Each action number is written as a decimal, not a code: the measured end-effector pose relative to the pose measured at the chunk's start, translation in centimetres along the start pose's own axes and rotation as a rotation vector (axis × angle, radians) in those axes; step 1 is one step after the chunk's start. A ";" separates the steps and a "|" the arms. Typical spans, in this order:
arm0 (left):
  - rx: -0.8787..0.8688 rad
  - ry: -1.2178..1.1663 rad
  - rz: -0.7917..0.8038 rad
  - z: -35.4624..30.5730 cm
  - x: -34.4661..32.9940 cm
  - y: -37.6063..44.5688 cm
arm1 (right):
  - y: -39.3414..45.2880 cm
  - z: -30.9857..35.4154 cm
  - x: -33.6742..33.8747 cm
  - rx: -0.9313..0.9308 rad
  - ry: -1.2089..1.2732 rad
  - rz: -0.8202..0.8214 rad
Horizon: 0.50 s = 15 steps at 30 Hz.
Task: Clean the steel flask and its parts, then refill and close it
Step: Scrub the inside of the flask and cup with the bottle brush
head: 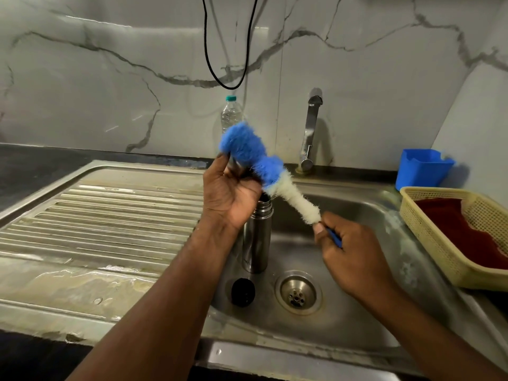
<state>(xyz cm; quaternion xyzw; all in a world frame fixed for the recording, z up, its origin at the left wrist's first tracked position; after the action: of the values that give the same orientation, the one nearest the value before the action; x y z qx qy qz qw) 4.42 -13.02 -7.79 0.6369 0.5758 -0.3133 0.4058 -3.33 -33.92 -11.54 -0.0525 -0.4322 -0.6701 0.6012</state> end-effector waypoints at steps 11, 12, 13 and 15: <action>0.049 0.072 0.002 -0.2 0.4 0.6 | 0.0 -0.4 0.1 0.030 0.056 -0.004; 0.062 0.035 0.011 -0.3 0.3 0.4 | -0.1 -0.1 0.0 0.064 0.028 0.019; 0.078 0.009 0.014 -0.3 0.3 0.3 | -0.1 0.0 -0.1 0.072 0.005 0.040; 0.092 -0.018 0.021 -0.1 0.4 0.1 | 0.0 -0.1 -0.1 0.032 0.009 0.038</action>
<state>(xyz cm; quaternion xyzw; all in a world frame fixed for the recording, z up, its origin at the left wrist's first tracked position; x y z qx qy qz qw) 4.56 -12.74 -8.03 0.6579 0.5506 -0.3407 0.3845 -3.20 -33.91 -11.69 -0.0482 -0.4391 -0.6519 0.6164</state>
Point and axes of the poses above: each hand's wrist, its own y-axis towards the middle knuckle, its own x-axis out of the back of the hand, z = x × y, the point moved 3 cm from there along y, towards the middle knuckle, and after that the axes turned 5 degrees about y, right-handed, at the moved point
